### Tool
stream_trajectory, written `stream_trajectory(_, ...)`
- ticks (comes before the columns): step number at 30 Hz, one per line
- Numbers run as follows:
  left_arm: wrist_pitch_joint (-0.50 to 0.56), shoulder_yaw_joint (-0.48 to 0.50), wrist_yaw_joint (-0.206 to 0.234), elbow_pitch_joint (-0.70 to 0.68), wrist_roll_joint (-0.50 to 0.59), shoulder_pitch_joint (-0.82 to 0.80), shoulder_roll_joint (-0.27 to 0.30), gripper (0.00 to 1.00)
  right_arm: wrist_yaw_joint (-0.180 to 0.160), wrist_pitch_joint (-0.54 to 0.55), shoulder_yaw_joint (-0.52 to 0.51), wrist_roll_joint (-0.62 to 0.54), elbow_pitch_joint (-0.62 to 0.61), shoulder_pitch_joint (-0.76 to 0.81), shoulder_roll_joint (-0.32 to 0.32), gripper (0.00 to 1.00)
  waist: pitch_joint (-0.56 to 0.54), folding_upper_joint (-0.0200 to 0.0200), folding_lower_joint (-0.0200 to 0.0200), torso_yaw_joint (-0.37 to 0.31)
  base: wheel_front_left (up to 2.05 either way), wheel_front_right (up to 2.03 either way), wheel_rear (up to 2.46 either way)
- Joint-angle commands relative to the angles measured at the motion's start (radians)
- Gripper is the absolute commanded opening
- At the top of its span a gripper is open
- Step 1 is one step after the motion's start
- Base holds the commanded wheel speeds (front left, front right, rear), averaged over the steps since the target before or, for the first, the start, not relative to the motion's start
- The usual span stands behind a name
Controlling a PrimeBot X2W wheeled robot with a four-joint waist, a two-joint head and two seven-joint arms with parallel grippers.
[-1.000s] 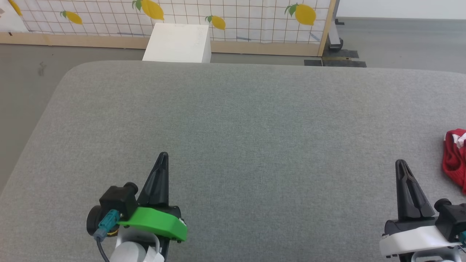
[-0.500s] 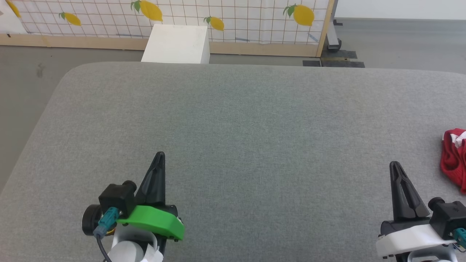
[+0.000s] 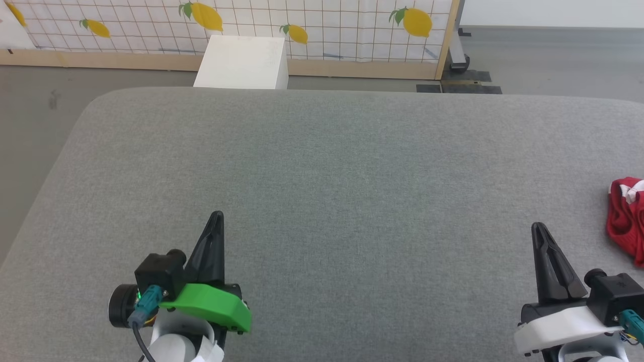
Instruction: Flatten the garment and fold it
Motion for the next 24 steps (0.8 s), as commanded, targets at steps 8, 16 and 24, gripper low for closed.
stream_trajectory(8,0.022,0.015,0.010,-0.014,0.036,0.023,-0.001,0.00,-0.001,0.021,0.012,-0.011,0.005,-0.023,0.001,0.00,-0.002,0.0000,0.0000,-0.003,0.00,0.00,0.00)
stream_trajectory(16,0.038,0.024,0.014,-0.020,0.053,0.028,-0.002,0.00,-0.001,0.037,0.020,-0.014,0.008,-0.028,0.001,0.00,-0.003,0.0000,0.0000,-0.005,0.00,0.00,0.00)
stream_trajectory(24,0.055,0.034,0.019,-0.027,0.071,0.033,-0.002,0.00,-0.001,0.054,0.029,-0.018,0.011,-0.034,0.001,0.00,-0.005,0.0000,0.0000,-0.008,0.00,0.00,0.00)
